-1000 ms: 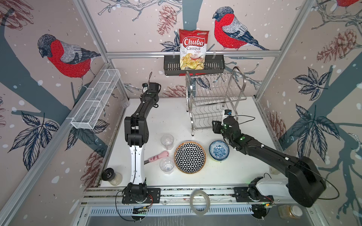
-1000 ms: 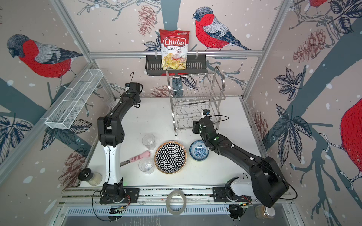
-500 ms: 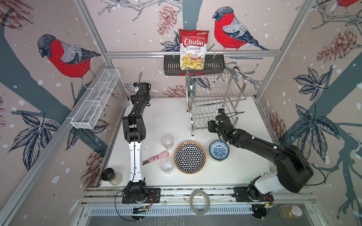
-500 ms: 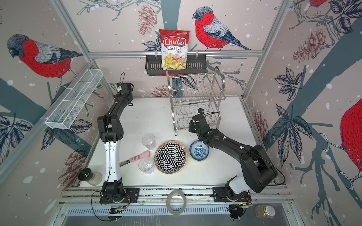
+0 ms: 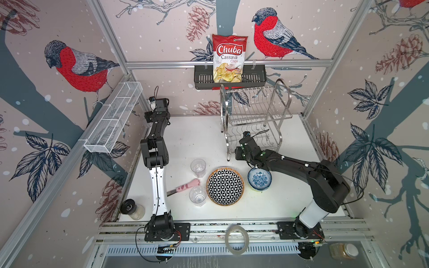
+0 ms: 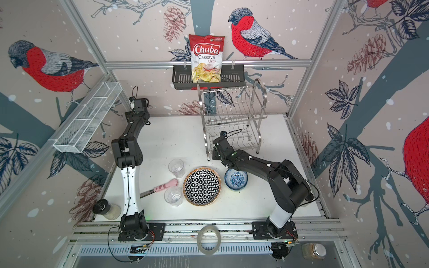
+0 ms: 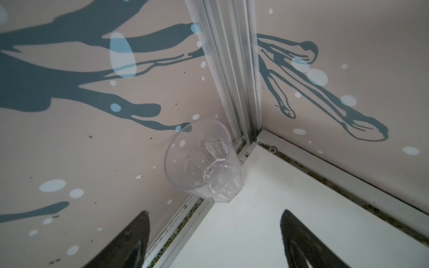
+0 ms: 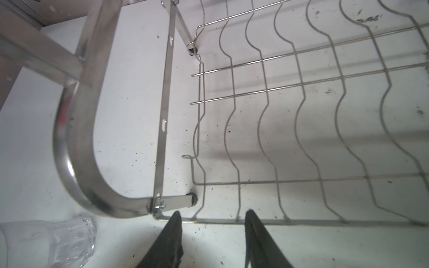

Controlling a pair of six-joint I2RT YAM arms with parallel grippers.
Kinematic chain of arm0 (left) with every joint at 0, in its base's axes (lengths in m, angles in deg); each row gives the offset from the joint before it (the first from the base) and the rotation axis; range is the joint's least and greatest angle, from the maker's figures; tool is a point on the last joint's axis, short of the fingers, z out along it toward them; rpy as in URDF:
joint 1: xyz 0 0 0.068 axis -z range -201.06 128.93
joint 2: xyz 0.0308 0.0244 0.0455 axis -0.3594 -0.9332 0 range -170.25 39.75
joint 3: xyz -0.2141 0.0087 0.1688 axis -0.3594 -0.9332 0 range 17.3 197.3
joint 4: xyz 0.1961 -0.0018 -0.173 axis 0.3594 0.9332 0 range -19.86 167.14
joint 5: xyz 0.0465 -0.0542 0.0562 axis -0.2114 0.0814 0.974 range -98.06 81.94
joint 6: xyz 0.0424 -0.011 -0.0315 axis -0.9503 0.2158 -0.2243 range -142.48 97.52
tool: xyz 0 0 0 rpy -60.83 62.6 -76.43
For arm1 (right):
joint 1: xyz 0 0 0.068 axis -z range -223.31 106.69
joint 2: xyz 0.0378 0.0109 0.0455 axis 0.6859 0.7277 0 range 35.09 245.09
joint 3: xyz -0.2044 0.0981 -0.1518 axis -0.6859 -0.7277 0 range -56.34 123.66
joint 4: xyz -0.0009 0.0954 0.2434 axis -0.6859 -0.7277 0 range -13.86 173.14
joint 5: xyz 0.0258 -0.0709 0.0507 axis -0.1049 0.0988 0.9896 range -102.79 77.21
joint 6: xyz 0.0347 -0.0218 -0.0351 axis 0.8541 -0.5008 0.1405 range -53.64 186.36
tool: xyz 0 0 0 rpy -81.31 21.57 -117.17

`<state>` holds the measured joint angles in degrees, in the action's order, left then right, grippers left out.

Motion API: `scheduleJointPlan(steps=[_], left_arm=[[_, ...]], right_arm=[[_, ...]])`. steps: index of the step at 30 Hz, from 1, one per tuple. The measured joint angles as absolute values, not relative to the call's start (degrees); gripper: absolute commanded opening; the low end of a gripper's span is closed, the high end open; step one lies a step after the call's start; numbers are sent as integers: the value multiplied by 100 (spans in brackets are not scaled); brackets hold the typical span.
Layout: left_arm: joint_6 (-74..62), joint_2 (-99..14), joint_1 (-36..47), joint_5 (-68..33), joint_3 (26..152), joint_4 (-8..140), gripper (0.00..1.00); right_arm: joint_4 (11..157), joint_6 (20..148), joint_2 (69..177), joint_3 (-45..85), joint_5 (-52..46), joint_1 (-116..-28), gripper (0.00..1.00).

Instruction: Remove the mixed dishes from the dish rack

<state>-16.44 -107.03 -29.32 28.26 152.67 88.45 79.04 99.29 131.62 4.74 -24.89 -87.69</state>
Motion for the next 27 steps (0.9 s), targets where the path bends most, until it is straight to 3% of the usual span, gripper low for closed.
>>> scheduleJointPlan(steps=[27], left_arm=[[-1390,-11054,-3524,1031,15323,8139,79]], right_arm=[[7288,10121,13831,1360,-2810,-9062,43]])
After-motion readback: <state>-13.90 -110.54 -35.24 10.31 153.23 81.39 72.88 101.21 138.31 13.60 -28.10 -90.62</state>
